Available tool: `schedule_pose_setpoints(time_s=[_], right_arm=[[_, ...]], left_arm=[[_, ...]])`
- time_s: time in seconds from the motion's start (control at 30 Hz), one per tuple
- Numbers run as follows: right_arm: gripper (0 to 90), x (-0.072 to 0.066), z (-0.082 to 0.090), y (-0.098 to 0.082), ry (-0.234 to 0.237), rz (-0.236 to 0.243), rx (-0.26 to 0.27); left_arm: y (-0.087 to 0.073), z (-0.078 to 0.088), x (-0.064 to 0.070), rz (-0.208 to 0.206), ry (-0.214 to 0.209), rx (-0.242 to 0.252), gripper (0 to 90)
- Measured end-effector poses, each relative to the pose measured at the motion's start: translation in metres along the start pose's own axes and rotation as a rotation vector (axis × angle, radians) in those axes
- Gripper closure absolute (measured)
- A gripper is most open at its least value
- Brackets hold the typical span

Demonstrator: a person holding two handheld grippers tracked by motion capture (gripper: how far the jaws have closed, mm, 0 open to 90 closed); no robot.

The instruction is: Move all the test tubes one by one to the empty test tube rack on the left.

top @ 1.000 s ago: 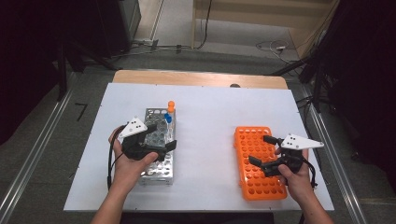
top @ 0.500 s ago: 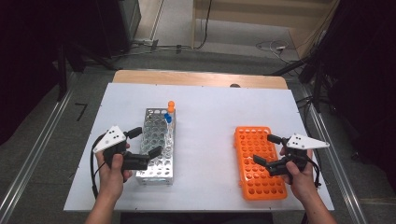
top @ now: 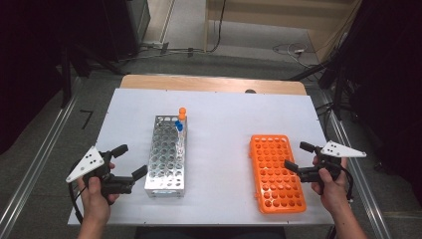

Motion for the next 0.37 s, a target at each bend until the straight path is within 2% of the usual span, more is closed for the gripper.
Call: schedule_pose_setpoints(time_s=[0.07,0.13,0.17,0.23,0.3,0.37], right_arm=[[0.0,0.002,0.002,-0.002,-0.016,0.009,-0.004],[0.0,0.005,0.004,-0.004,-0.017,0.010,0.002],[0.0,0.008,0.004,-0.005,-0.028,0.009,0.004],[0.0,0.013,0.005,-0.009,-0.042,0.008,0.001],[0.0,0.019,0.006,-0.013,-0.065,-0.004,-0.010],[0.0,0.024,0.008,-0.016,-0.064,-0.020,-0.006]], left_arm=[[-0.001,0.005,-0.002,-0.002,-0.004,0.019,0.0],[0.001,0.008,-0.005,-0.003,0.010,0.038,0.0],[0.000,0.008,-0.007,0.012,0.008,0.050,0.0],[-0.001,0.007,-0.010,0.033,0.006,0.052,0.0],[-0.001,0.005,-0.011,0.033,0.012,0.052,0.0],[-0.002,0.003,-0.013,0.037,0.014,0.048,0.0]])
Point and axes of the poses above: each handheld gripper's, and its own axes: z roughly backward along the jaws, y roughly out of its top, x roughly to its right, the point moved 2 cm from there along -z, roughly forward along the jaws, and after that the axes turned 2 degrees about x, right-handed, at the moved point
